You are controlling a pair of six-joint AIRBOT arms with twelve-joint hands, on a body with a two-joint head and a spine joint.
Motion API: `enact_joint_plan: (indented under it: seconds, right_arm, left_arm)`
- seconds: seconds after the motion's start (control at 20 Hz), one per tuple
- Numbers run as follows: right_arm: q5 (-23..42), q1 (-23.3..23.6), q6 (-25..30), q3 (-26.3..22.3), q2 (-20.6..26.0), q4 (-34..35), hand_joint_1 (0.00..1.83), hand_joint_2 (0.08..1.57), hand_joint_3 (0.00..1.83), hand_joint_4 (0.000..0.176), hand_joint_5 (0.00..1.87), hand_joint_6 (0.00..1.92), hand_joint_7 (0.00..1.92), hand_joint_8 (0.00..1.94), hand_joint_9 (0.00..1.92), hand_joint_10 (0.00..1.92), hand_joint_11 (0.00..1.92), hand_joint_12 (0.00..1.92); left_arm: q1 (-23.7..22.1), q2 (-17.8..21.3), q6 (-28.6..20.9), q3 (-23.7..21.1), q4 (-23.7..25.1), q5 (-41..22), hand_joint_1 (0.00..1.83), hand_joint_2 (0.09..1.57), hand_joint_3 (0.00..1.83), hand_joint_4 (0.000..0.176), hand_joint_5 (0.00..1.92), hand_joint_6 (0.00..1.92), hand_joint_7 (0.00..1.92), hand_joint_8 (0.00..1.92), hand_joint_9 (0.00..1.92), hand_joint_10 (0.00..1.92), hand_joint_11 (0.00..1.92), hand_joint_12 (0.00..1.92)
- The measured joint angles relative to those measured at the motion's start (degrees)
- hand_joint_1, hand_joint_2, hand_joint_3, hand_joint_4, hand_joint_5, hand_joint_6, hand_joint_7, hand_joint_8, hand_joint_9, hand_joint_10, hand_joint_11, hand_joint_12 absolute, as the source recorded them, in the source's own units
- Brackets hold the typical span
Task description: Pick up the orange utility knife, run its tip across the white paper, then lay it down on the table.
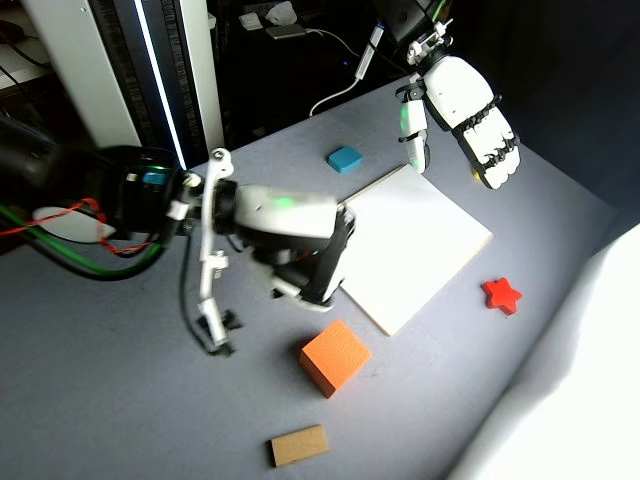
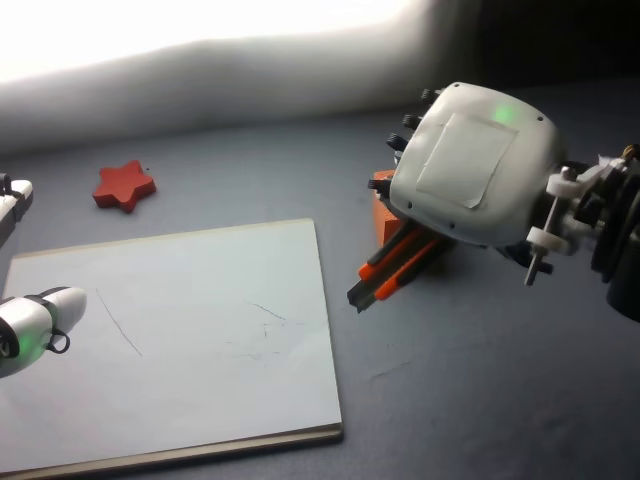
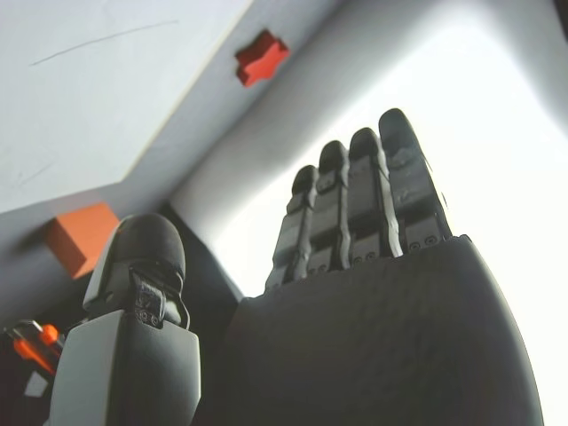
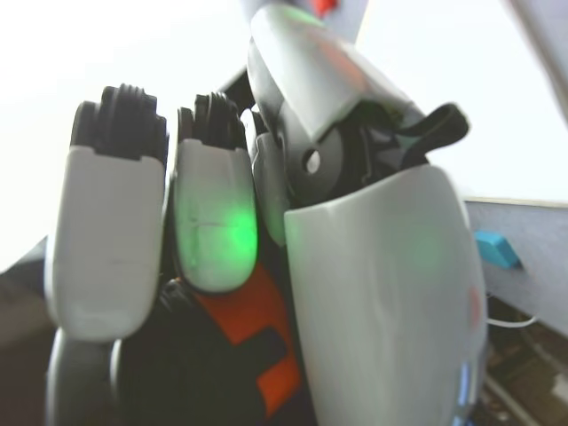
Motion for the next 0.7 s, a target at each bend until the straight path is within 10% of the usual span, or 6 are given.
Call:
enact_joint_plan:
  seconds: [0.4,0.45,0.5,0.55,0.7]
  right_arm:
    - [-7.5,-2.6,-1.5,-2.3,2.3,17.7,1.49,1.0,0.62,0.176,1.2,1.92,1.56,1.94,1.68,1.92,1.76,1.92]
    - [-7.8,-3.5,-1.5,-2.3,2.3,18.9,1.1,0.9,0.99,0.0,0.79,1.92,1.47,1.94,1.62,1.92,1.7,1.92]
    - [-8.0,-4.5,-1.4,-2.0,2.2,19.4,1.02,0.87,1.08,0.0,0.71,1.92,1.41,1.94,1.58,1.92,1.65,1.92]
    - [-7.8,-5.5,-1.5,-1.4,1.6,19.6,1.14,0.85,1.03,0.0,0.66,1.67,0.94,1.94,1.36,1.92,1.34,1.92]
    - [-6.6,-7.3,-1.9,-0.2,0.7,19.5,1.16,0.94,0.82,0.0,0.56,1.68,0.82,1.79,0.94,1.92,0.85,1.92]
  left_arm:
    - [0.1,0.0,-0.1,0.0,0.0,-0.1,0.2,1.31,0.0,0.0,0.04,0.01,0.1,0.01,0.07,0.01,0.0,0.25]
    - [0.1,0.0,-0.1,0.0,0.0,-0.1,0.19,1.32,0.0,0.0,0.03,0.0,0.09,0.01,0.07,0.01,0.0,0.26]
    - [0.1,0.0,-0.1,0.0,0.0,-0.2,0.19,1.31,0.0,0.0,0.04,0.0,0.1,0.01,0.08,0.01,0.0,0.29]
    - [0.1,0.0,-0.1,0.0,0.0,-0.1,0.18,1.32,0.0,0.0,0.04,0.0,0.09,0.0,0.07,0.0,0.0,0.27]
    - [0.1,0.0,-0.1,0.0,-0.1,-0.2,0.2,1.31,0.0,0.0,0.04,0.0,0.08,0.01,0.07,0.01,0.0,0.24]
